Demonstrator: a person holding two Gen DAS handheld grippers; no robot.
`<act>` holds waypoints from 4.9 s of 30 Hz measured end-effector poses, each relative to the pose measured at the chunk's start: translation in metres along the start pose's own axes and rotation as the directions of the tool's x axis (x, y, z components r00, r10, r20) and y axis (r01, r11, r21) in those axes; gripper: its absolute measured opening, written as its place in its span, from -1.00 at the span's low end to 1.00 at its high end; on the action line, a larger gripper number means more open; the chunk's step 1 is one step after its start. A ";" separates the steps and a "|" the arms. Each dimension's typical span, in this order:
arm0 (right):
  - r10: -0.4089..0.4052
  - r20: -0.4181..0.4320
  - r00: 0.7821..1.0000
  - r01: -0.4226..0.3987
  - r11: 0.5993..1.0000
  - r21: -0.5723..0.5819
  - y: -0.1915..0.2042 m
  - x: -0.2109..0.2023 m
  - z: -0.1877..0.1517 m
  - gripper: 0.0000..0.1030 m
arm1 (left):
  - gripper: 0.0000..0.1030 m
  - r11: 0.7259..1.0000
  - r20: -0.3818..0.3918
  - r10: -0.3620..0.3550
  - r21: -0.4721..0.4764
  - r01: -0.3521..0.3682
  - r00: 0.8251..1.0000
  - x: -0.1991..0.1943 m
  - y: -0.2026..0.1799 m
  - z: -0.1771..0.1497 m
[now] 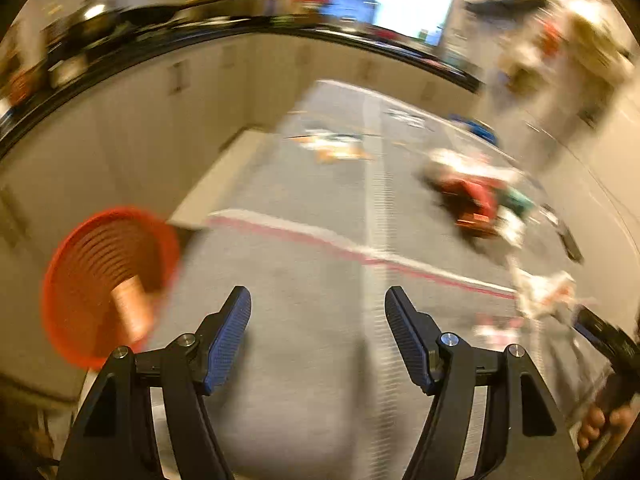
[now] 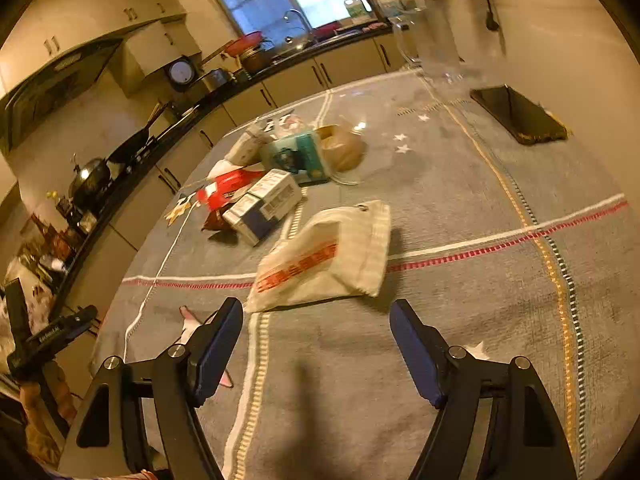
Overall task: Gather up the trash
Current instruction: 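Return both tools to the trash pile on the table, then grasp the white medicine box with the left tool while the right tool grasps the white paper bag, then carry both items over the red wastebasket and open both tools, then return both tools to the trash pile on the table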
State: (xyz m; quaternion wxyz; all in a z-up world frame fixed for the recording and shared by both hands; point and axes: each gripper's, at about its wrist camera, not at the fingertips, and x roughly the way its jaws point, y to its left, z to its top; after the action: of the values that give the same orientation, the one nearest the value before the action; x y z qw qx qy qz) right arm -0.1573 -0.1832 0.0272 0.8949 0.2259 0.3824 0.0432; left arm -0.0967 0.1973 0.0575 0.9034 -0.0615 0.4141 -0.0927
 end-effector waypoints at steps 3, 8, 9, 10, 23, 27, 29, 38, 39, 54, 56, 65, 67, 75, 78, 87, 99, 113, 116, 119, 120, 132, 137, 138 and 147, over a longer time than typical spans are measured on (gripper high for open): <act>0.019 -0.020 1.000 -0.019 0.999 0.046 -0.011 0.012 0.009 0.59 | 0.33 0.994 -0.011 -0.053 0.094 0.054 0.999 0.012 -0.051 0.011; 0.084 -0.022 0.996 -0.080 0.987 0.141 -0.019 0.033 0.020 0.62 | 0.33 0.968 -0.033 -0.089 0.233 0.094 0.996 0.038 -0.120 0.025; 0.080 -0.016 0.997 -0.077 0.987 0.144 -0.018 0.037 0.023 0.63 | 0.33 0.965 -0.041 -0.093 0.244 0.101 0.995 0.041 -0.125 0.025; 0.081 -0.015 0.997 -0.078 0.986 0.145 -0.017 0.040 0.025 0.63 | 0.33 0.959 -0.056 -0.103 0.258 0.115 0.993 0.049 -0.136 0.029; 0.175 0.021 0.984 -0.176 0.965 0.195 -0.042 0.041 0.035 0.20 | 0.33 0.878 -0.138 -0.044 0.467 0.104 0.989 0.126 -0.229 0.057; 0.220 0.038 0.975 -0.222 0.947 0.232 -0.051 0.041 0.034 0.21 | 0.17 0.856 -0.178 -0.025 0.504 0.113 0.984 0.139 -0.241 0.055; 0.235 0.051 0.971 -0.240 0.939 0.246 -0.055 0.040 0.034 0.21 | -0.29 0.845 -0.201 -0.011 0.522 0.117 0.979 0.144 -0.245 0.050; 0.318 0.107 0.942 -0.335 0.911 0.240 -0.059 0.023 0.030 0.35 | -0.37 0.906 -0.172 -0.076 0.399 0.140 0.982 0.112 -0.221 0.040; 0.331 0.096 0.939 -0.344 0.914 0.213 -0.056 0.020 0.030 0.36 | -0.36 0.913 -0.161 -0.090 0.381 0.146 0.983 0.103 -0.215 0.037; 0.181 0.012 0.983 -0.172 0.953 -0.249 0.009 -0.019 0.008 0.60 | -0.36 0.979 -0.054 -0.138 0.146 0.145 0.989 0.018 -0.110 0.004; 0.117 0.056 0.992 -0.097 0.957 -0.272 0.008 -0.024 0.011 0.68 | -0.36 0.981 -0.046 -0.145 0.123 0.150 0.988 0.013 -0.101 0.001; 0.064 -0.078 0.995 -0.091 0.899 -0.427 0.039 0.019 0.021 0.69 | -0.36 0.991 -0.009 -0.132 0.027 0.132 0.991 -0.011 -0.063 -0.017; 0.064 -0.112 0.992 -0.107 0.893 -0.437 0.046 0.031 0.021 0.65 | -0.36 0.993 0.008 -0.121 0.012 0.121 0.993 -0.019 -0.052 -0.020; 0.020 -0.165 0.986 -0.089 0.900 -0.426 0.053 0.044 0.010 -0.01 | -0.36 0.995 0.055 -0.062 -0.075 0.066 0.997 -0.038 0.000 -0.028; 0.015 -0.174 0.985 -0.084 0.912 -0.402 0.051 0.040 0.009 -0.30 | -0.36 0.992 0.066 -0.055 -0.113 0.062 0.996 -0.041 0.016 -0.033; 0.005 -0.130 0.991 -0.063 0.890 -0.451 0.087 0.017 0.009 -0.36 | -0.36 0.976 0.112 -0.014 -0.214 0.038 0.994 -0.054 0.069 -0.043; 0.211 -0.255 0.944 -0.317 0.797 -0.514 0.247 0.055 0.002 -0.36 | -0.36 0.927 0.119 0.162 -0.358 -0.110 0.980 -0.068 0.180 -0.055; 0.246 -0.473 0.846 -0.485 0.722 -0.493 0.432 0.208 -0.050 -0.28 | -0.35 0.896 0.075 0.233 -0.404 -0.184 0.970 -0.038 0.254 -0.030; 0.244 -0.470 0.848 -0.475 0.742 -0.472 0.441 0.226 -0.053 0.07 | -0.14 0.894 0.061 0.229 -0.407 -0.186 0.971 -0.033 0.259 -0.025; 0.255 -0.448 0.857 -0.467 0.752 -0.465 0.434 0.222 -0.047 0.15 | 0.13 0.898 0.064 0.232 -0.399 -0.188 0.971 -0.035 0.259 -0.023; 0.252 -0.434 0.865 -0.457 0.754 -0.472 0.428 0.217 -0.043 0.16 | 0.14 0.898 0.058 0.240 -0.394 -0.199 0.969 -0.036 0.257 -0.022; 0.217 -0.165 0.962 -0.263 0.902 -0.342 0.240 0.112 0.015 0.44 | 0.30 0.957 0.055 0.199 -0.225 -0.182 0.978 -0.055 0.167 0.005; 0.208 -0.116 0.971 -0.232 0.932 -0.278 0.164 0.081 0.035 0.44 | 0.33 0.963 0.069 0.172 -0.224 -0.152 0.983 -0.050 0.107 -0.003; 0.200 -0.092 0.976 -0.218 0.935 -0.281 0.147 0.072 0.041 0.44 | 0.33 0.966 0.067 0.156 -0.221 -0.138 0.985 -0.045 0.093 -0.005; 0.096 0.038 0.995 -0.085 0.972 -0.220 0.037 0.043 0.106 0.46 | 0.33 0.999 0.043 0.043 -0.022 -0.042 0.998 0.014 -0.065 0.036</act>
State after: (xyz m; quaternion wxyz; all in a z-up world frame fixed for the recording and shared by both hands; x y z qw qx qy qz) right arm -0.0487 -0.1787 0.0792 0.9204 0.1447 0.3428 0.1199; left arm -0.0678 0.1317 0.0832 0.9133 -0.0642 0.3964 -0.0679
